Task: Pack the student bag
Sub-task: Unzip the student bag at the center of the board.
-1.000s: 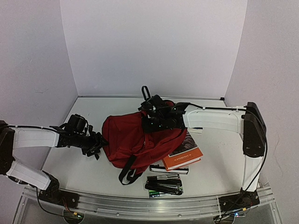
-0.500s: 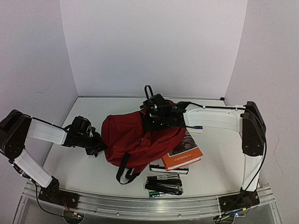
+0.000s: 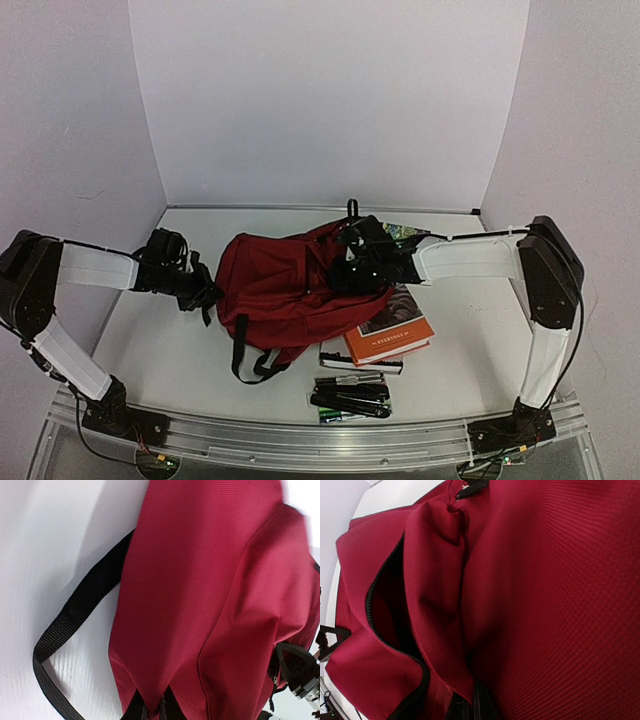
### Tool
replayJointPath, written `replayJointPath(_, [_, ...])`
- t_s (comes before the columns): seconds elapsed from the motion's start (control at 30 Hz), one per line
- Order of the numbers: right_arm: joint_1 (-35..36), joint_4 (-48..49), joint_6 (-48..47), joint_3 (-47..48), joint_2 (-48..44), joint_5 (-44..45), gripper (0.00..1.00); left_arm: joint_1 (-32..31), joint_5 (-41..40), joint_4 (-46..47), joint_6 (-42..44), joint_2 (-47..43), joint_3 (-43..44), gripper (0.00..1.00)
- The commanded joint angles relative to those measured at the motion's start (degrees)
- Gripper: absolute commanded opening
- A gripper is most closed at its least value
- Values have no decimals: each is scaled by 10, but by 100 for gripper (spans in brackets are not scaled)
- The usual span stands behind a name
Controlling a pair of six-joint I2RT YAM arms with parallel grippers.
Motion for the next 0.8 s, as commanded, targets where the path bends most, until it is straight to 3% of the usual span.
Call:
replayJointPath(0.0, [-3,14,13,-14,-29,-26,0,-20,-94,-134,99,-44,124,28])
replayJointPath(0.17, [-3,35,17,-20,-34,-37,0,-88,-180,-206,111,-28,223,59])
replayJointPath(0.27, [-3,44,18,-18,-35,-44,0,-138,-240,-242,116,14,281,69])
replayJointPath(0.63, [-3,61,23,-19,-37,-51,0,-226,-170,-198,132,148,398,97])
replayJointPath(0.77, [-3,65,24,-24,-38,-52,0,-241,-170,-214,138,184,432,100])
